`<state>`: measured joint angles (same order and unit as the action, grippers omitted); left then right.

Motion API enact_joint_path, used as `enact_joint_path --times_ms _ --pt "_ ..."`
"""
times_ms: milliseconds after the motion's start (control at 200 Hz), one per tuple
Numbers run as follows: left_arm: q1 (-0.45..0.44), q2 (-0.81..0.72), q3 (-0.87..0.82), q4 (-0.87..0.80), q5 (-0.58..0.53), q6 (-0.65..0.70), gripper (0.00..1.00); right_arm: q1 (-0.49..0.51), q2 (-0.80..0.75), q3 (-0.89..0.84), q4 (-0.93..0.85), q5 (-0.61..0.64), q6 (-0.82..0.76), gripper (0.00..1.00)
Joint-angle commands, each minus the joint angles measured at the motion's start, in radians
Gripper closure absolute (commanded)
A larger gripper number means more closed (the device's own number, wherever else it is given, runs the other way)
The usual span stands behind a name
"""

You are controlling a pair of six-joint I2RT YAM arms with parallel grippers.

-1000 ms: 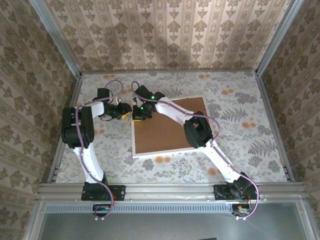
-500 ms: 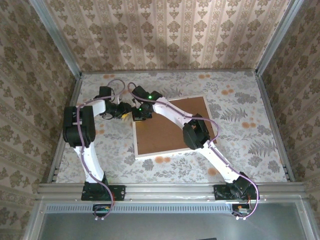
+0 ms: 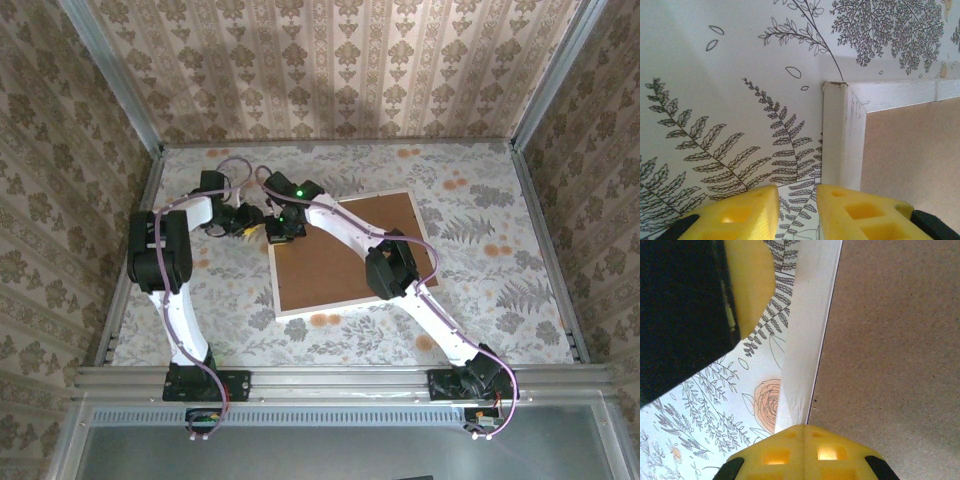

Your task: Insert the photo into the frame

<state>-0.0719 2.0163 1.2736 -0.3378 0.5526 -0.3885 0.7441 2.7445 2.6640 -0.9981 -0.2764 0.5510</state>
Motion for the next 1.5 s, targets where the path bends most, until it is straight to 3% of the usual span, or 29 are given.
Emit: enact_joint_path --times_ms 0,355,740,1120,1330,1495 --pt "-0.028 0.018 -0.009 0.047 -0.017 0.009 0.64 -0.044 0.046 -0.018 -0.102 -0.039 0.015 1.0" --pt "-0.031 -0.072 -0.089 0.127 0.02 -0.067 0.66 -0.106 -0.017 -0.195 0.038 -0.225 0.05 1.0" --pt "-0.049 -0.223 -0.266 0.148 0.02 -0.104 0.67 -0.156 -0.08 -0.421 0.335 -0.433 0.186 1.0" --pt "-0.054 -0.261 -0.315 0.134 0.018 -0.109 0.67 -0.178 -0.127 -0.472 0.47 -0.506 0.241 1.0" --pt "-0.075 -0.255 -0.298 0.103 0.028 -0.088 0.65 -0.2 -0.214 -0.502 0.553 -0.54 0.229 0.89" --pt "-0.078 -0.262 -0.294 0.105 0.025 -0.103 0.65 -0.235 -0.356 -0.652 0.653 -0.556 0.217 0.85"
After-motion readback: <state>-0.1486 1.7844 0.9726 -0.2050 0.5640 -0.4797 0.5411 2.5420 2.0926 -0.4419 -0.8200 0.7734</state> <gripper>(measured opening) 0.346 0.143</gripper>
